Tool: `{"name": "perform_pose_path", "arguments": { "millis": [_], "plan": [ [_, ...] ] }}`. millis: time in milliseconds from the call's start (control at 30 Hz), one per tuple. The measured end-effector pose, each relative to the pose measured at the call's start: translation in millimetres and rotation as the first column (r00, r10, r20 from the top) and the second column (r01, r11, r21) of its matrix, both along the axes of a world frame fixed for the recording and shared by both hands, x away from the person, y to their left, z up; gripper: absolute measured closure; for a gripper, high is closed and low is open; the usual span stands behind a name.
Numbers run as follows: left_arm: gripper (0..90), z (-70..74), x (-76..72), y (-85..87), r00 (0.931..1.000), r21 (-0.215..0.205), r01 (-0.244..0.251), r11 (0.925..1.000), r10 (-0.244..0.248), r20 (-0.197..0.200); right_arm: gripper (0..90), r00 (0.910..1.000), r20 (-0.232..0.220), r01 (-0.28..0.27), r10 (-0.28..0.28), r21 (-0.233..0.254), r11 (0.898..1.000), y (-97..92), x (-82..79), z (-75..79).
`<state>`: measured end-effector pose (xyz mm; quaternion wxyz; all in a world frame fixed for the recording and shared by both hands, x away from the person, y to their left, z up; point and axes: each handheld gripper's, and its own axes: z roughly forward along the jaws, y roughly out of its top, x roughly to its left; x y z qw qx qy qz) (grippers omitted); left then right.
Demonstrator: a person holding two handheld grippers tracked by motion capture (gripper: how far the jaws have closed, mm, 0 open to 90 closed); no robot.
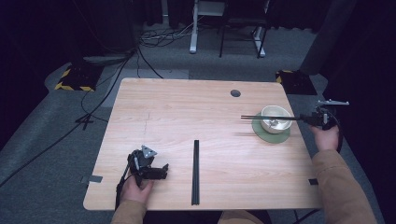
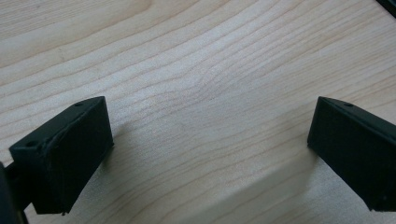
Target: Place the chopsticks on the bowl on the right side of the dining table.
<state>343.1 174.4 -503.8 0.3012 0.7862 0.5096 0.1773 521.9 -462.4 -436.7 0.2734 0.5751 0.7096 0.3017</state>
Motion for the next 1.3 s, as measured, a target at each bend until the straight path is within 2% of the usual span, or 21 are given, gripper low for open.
{"name": "perform_pose_path", "arguments": {
  "millis": [200, 367, 467, 500, 633, 667, 700, 767, 933, 967, 1000, 1067, 1100, 1133, 1167, 1200, 1233, 1267, 1300],
  "plan": [
    [0.3, 0.2, 0.0, 0.1, 1.0000, 0.001, 0.002, 1.0000, -0.002, -0.002, 38.4, 1.0000, -0.003, -0.001, 0.001, 0.003, 1.000, -1.7, -3.3, 0.1],
    [0.3, 0.0, 0.0, 0.0, 1.0000, 0.000, 0.000, 1.0000, 0.000, 0.000, 38.4, 0.9996, 0.027, -0.005, 0.005, 0.011, 1.000, -1.9, -9.2, 7.2],
    [0.3, 0.1, 0.2, -0.2, 1.0000, -0.003, 0.000, 1.0000, 0.000, -0.005, 38.5, 0.9984, 0.052, -0.023, 0.022, 0.012, 1.000, 1.8, -15.1, 16.1],
    [0.2, 0.1, 0.5, -0.2, 1.0000, -0.002, 0.002, 1.0000, -0.002, -0.004, 38.5, 0.9965, 0.075, -0.040, 0.038, 0.021, 0.999, 5.2, -20.0, 23.3],
    [0.2, 0.2, 1.0, -0.3, 1.0000, 0.001, -0.001, 1.0000, 0.001, -0.002, 38.5, 0.9918, 0.104, -0.078, 0.074, 0.041, 0.996, 13.6, -31.7, 39.5],
    [0.2, 0.2, 1.0, -0.3, 1.0000, 0.001, -0.001, 1.0000, 0.001, -0.002, 38.5, 0.9918, 0.104, -0.078, 0.074, 0.041, 0.996, 13.6, -31.7, 39.5],
    [0.2, 0.1, 1.0, -0.4, 1.0000, 0.000, 0.000, 1.0000, 0.000, -0.003, 38.4, 0.9881, 0.120, -0.104, 0.097, 0.052, 0.993, 18.3, -38.2, 48.1],
    [0.2, 0.1, 1.1, -0.4, 1.0000, 0.000, 0.000, 1.0000, 0.000, -0.003, 38.1, 0.9827, 0.137, -0.135, 0.125, 0.067, 0.989, 23.1, -44.8, 56.0],
    [0.3, 0.1, 1.1, -0.3, 1.0000, -0.001, 0.000, 1.0000, 0.000, -0.003, 37.9, 0.9661, 0.165, -0.216, 0.199, 0.096, 0.972, 38.0, -62.4, 72.4],
    [0.3, 0.1, 1.1, -0.3, 1.0000, -0.001, 0.000, 1.0000, 0.000, -0.003, 37.9, 0.9661, 0.165, -0.216, 0.199, 0.096, 0.972, 38.0, -62.4, 72.4],
    [0.3, 0.1, 1.1, -0.1, 1.0000, -0.001, 0.003, 1.0000, -0.003, -0.003, 37.9, 0.9618, 0.169, -0.234, 0.215, 0.100, 0.967, 40.8, -66.8, 75.6],
    [0.5, -0.1, 1.2, 0.8, 1.0000, -0.004, 0.008, 1.0000, -0.008, 0.002, 37.8, 0.9467, 0.189, -0.285, 0.261, 0.110, 0.952, 50.4, -78.8, 83.2],
    [0.5, -0.1, 1.3, 1.0, 0.9999, -0.005, 0.011, 0.9999, -0.011, 0.000, 37.8, 0.9422, 0.190, -0.300, 0.276, 0.115, 0.947, 54.1, -82.8, 85.3],
    [0.5, -0.1, 1.3, 1.0, 0.9999, -0.005, 0.011, 0.9999, -0.011, 0.000, 37.8, 0.9422, 0.190, -0.300, 0.276, 0.115, 0.947, 54.1, -82.8, 85.3],
    [0.5, 0.1, 1.3, 1.4, 0.9999, -0.001, 0.014, 0.9999, -0.014, -0.001, 37.9, 0.9324, 0.191, -0.332, 0.307, 0.119, 0.936, 60.6, -91.2, 89.4],
    [0.5, 0.2, 1.3, 1.7, 0.9998, 0.000, 0.017, 0.9999, -0.017, -0.002, 37.9, 0.9324, 0.191, -0.332, 0.307, 0.119, 0.936, 60.6, -91.2, 89.4],
    [0.5, 0.3, 1.3, 2.5, 0.9997, 0.000, 0.025, 0.9997, -0.025, -0.001, 37.7, 0.9226, 0.187, -0.363, 0.337, 0.123, 0.924, 67.1, -99.6, 93.2],
    [0.5, 0.3, 1.3, 2.5, 0.9997, 0.000, 0.025, 0.9997, -0.025, -0.001, 37.7, 0.9226, 0.187, -0.363, 0.337, 0.123, 0.924, 67.1, -99.6, 93.2],
    [0.5, 0.3, 1.4, 3.0, 0.9995, 0.002, 0.031, 0.9995, -0.031, -0.001, 37.7, 0.9178, 0.184, -0.377, 0.352, 0.125, 0.918, 70.0, -103.5, 94.9]
  ]
}}
